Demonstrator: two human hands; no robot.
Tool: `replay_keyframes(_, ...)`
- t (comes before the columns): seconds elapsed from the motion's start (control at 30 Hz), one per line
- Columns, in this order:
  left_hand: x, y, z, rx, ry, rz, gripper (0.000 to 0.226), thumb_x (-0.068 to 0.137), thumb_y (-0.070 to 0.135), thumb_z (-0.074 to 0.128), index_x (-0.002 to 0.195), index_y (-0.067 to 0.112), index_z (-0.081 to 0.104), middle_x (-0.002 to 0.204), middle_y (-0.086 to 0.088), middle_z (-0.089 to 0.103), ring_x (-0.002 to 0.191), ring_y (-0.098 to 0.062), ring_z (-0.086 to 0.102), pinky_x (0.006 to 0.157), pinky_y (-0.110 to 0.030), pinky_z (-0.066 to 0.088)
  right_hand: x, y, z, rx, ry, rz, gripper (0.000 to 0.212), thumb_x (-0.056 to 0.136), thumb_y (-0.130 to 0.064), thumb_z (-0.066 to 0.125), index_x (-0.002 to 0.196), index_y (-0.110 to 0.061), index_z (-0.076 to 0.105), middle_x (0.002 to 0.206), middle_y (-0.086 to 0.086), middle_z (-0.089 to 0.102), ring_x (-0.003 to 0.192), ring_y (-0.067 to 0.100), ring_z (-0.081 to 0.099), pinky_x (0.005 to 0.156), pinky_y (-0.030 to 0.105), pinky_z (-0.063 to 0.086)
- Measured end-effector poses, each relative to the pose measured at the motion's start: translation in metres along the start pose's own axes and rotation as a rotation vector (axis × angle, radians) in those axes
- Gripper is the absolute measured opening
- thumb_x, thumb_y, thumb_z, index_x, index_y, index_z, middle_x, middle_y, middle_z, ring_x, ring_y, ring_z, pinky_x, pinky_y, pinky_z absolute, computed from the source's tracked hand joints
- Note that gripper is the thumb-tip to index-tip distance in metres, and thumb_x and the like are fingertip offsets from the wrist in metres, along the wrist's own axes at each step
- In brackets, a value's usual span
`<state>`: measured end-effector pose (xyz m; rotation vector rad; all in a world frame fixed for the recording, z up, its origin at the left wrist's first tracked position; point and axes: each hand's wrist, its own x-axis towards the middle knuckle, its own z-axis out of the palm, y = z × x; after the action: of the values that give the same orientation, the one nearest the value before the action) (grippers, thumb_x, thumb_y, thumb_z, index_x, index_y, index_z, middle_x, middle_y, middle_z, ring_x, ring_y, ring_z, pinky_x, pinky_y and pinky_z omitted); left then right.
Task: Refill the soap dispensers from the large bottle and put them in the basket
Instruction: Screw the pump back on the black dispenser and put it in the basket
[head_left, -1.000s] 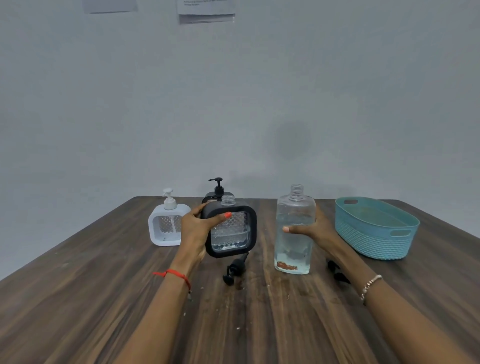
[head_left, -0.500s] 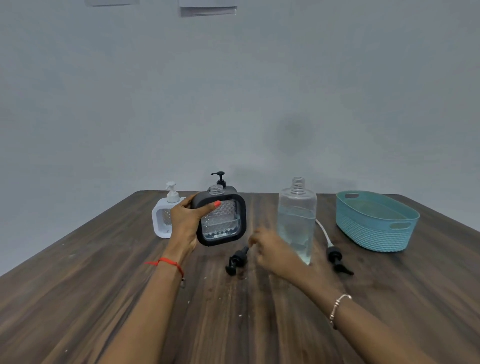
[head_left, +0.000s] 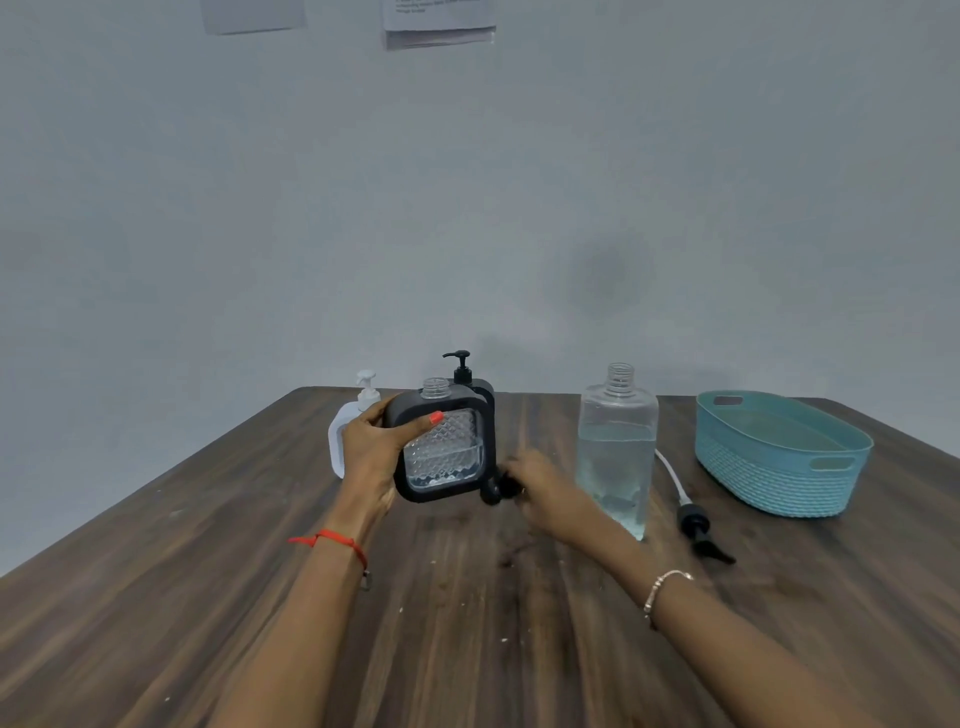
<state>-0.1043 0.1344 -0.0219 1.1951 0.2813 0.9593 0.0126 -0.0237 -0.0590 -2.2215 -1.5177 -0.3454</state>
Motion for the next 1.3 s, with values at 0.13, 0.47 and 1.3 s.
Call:
replay_keyframes(0.13,0.002,0.005,-0.003,0.01,-0.021,0.008,0.041,0.055,0.0,0.081,0.093,0.008,0.07,0.088,-0.008,0.072,0.072,-0.02,0.068,0.064,-0.028,0.057,0.017,-0.009,-0.05,0.252,0.353,0.136,0.027,0.08,0.007,0.057,0.104,-0.001,0.066,0.104,0.017,0.065,0.092,0.019,0.056,0.077,0.006,0.033)
replay_keyframes(0.47,-0.005,0.005,0.01,0.054,-0.091,-0.003,0.042,0.057,-0.003,0.081,0.097,0.007,0.069,0.088,-0.007,0.074,0.071,-0.017,0.071,0.061,-0.026,0.058,0.057,-0.054,-0.162,0.62,0.772,0.108,0.018,0.079,-0.009,0.07,0.095,-0.001,0.068,0.083,0.006,0.067,0.077,0.019,0.064,0.079,0.032,0.055)
replay_keyframes(1.3,-0.021,0.019,0.057,-0.039,-0.236,-0.018,0.06,0.042,0.012,0.083,0.101,0.006,0.069,0.095,-0.014,0.072,0.083,-0.028,0.069,0.073,-0.035,0.057,0.039,-0.049,-0.138,0.578,0.357,0.161,0.024,0.071,-0.021,0.079,0.091,-0.009,0.073,0.085,0.006,0.073,0.08,0.013,0.069,0.076,0.023,0.051)
